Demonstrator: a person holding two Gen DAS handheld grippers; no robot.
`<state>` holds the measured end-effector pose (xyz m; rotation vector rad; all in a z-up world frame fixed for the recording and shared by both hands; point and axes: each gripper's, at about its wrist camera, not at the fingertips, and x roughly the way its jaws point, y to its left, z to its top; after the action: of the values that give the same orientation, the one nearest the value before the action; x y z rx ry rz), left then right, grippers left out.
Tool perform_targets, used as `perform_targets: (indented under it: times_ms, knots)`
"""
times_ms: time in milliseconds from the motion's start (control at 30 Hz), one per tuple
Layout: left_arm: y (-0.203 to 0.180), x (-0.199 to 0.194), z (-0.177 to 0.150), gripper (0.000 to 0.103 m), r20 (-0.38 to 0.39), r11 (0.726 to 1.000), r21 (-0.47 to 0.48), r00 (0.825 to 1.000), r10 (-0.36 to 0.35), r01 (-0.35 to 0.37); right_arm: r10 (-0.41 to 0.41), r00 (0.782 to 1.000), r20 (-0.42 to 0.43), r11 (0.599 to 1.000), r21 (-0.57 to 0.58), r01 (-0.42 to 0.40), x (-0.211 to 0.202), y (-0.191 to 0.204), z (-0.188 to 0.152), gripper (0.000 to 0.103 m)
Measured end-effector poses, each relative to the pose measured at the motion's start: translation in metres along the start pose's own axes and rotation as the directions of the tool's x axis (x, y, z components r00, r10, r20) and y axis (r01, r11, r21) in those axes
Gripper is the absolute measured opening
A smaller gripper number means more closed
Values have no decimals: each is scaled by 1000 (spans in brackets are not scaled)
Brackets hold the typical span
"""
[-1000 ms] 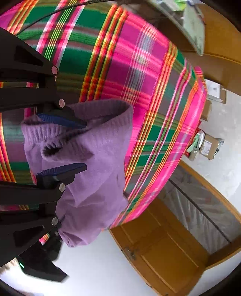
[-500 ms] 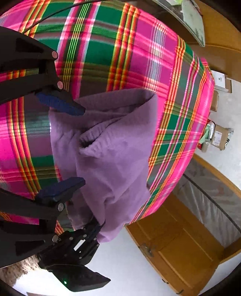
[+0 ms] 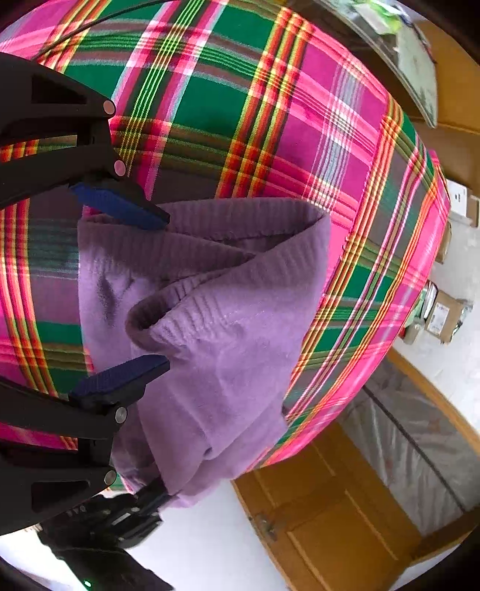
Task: Fold clothes
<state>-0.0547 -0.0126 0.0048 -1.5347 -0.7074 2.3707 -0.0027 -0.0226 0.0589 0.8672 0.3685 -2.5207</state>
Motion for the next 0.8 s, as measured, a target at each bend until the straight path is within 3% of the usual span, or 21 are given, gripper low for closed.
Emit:
perform_targets:
  times_ms: [333,633,800]
  knots:
    - [-4,-9,-4,73,33,996,-78,999,-36,39,1,1000,5,1000,7,-1,1,0,1,5]
    - [-17,-40,-21,73,68,995,-45,994,-85,88,5,1000,25,999,49,-7,-2,-9,3,5]
    - [-20,-30,-25,74,21,990,-71,993,-120,121,10,999,32,998,61,-12,-2,-12,3,5]
